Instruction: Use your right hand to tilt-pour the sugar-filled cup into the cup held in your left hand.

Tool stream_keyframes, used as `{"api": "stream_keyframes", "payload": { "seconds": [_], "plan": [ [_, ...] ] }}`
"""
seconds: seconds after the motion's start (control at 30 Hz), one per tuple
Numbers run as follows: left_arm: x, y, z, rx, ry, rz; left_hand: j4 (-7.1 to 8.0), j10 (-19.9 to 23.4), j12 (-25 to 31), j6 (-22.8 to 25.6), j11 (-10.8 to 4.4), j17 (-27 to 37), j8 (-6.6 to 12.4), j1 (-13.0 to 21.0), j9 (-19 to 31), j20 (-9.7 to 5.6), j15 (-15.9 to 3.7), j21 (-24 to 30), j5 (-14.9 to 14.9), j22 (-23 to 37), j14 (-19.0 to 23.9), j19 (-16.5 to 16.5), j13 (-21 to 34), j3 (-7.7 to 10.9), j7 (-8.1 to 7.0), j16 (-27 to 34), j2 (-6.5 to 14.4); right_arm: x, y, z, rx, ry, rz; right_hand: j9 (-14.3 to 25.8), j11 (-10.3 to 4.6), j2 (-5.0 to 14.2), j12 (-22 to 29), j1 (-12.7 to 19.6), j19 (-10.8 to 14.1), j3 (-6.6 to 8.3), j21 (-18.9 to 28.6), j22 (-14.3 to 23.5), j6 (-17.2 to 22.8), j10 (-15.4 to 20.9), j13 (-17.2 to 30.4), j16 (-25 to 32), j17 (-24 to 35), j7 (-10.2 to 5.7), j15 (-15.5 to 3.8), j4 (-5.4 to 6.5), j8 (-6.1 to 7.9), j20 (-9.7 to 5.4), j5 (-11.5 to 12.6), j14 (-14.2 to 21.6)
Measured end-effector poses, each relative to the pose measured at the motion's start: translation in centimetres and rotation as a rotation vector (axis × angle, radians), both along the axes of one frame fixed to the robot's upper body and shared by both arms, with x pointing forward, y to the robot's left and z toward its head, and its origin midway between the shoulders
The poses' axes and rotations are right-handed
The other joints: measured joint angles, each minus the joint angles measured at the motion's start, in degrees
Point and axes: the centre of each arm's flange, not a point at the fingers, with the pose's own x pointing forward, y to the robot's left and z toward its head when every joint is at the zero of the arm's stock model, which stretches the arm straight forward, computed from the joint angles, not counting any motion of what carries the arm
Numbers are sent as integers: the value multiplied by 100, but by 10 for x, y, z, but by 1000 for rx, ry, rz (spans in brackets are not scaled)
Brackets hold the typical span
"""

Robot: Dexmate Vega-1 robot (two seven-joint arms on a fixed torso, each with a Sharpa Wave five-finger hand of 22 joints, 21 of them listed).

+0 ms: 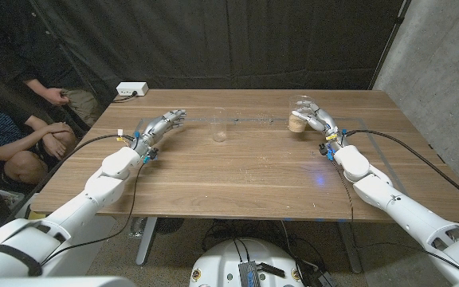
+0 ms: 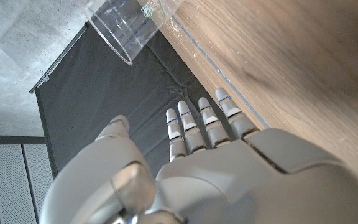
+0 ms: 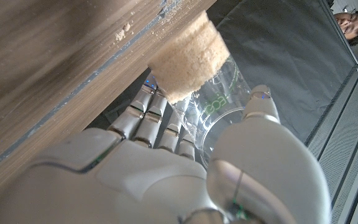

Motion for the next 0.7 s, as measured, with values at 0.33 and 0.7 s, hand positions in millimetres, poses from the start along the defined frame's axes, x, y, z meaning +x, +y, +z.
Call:
{"api": "stream_keyframes", "payload": {
  "seconds": [0.33, 0.7],
  "plan": [
    [5, 20, 6, 68, -9, 19, -32, -84, 0, -114, 0, 0, -44, -16, 0, 0, 0, 0, 0, 0, 0, 0, 0, -32, -9, 0, -16, -1, 3, 2, -21, 16, -20, -1, -12, 0, -17, 0, 1, -1, 19, 1, 9, 12, 0, -41, -26, 9, -20, 0, 25, 0, 0, 40],
    [16, 34, 13, 142, -6, 41, -101, -363, -84, -565, 13, 12, -212, -172, 12, 0, 18, -45, 107, -13, -268, 0, 0, -280, 10, -79, -490, -1, 6, 9, -52, 26, -35, -16, -30, 0, -33, 0, 1, -1, 35, -23, 21, 30, -9, -104, -26, -3, -10, -1, 52, 1, 0, 50]
  ]
}}
